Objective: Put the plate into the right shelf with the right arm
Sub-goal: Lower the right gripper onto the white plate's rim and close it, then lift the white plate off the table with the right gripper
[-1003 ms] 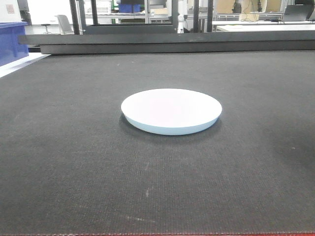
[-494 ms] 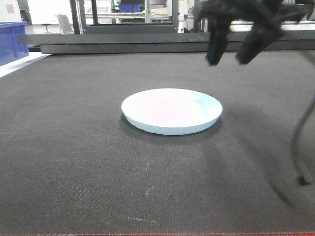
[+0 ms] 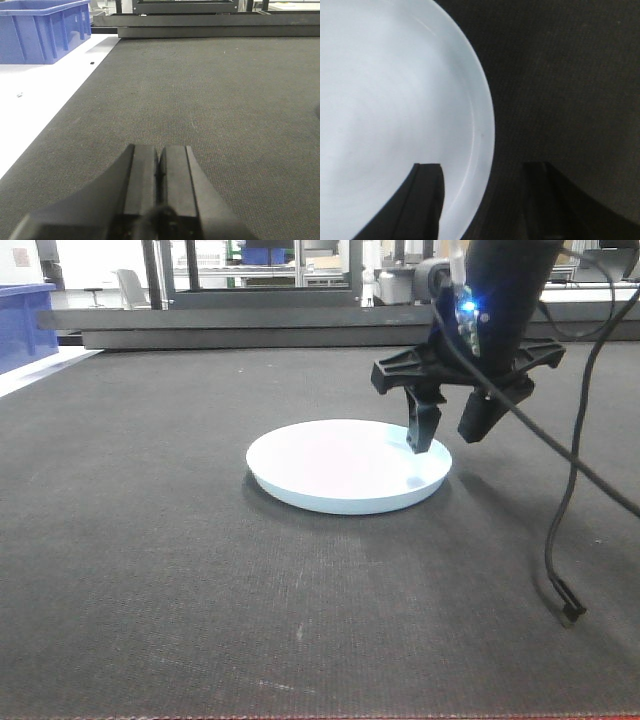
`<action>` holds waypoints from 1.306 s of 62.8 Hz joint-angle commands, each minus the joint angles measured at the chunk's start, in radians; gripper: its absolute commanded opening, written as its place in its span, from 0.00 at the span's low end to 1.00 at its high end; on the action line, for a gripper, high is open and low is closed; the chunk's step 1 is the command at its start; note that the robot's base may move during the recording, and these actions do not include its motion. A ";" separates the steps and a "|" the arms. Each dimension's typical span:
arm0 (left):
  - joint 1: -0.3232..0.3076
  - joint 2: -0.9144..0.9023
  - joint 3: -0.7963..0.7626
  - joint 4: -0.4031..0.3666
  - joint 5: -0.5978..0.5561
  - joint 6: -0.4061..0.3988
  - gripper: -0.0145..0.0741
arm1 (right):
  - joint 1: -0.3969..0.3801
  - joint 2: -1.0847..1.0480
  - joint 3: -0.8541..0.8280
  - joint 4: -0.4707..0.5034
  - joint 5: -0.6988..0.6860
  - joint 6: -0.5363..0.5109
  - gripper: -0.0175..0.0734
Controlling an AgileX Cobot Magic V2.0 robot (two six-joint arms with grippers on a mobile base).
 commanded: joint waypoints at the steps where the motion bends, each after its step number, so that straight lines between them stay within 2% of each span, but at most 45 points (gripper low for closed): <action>1: -0.001 -0.012 0.008 -0.004 -0.082 -0.002 0.11 | -0.001 -0.038 -0.036 -0.022 -0.065 0.001 0.68; 14: -0.001 -0.012 0.008 -0.004 -0.082 -0.002 0.11 | -0.001 -0.001 -0.036 -0.022 -0.081 0.001 0.68; 18: -0.001 -0.012 0.008 -0.004 -0.082 -0.002 0.11 | -0.001 0.004 -0.036 -0.022 -0.084 0.001 0.65; 25: -0.001 -0.012 0.008 -0.004 -0.082 -0.002 0.11 | -0.001 0.005 -0.036 -0.022 -0.094 0.001 0.51; 36: -0.001 -0.012 0.008 -0.004 -0.082 -0.002 0.11 | -0.001 0.005 -0.036 -0.022 -0.096 0.001 0.23; 56: -0.001 -0.012 0.008 -0.004 -0.082 -0.002 0.11 | -0.001 -0.096 -0.002 -0.024 -0.103 0.001 0.25; 82: -0.001 -0.012 0.008 -0.004 -0.082 -0.002 0.11 | -0.005 -0.536 0.438 -0.031 -0.360 0.001 0.25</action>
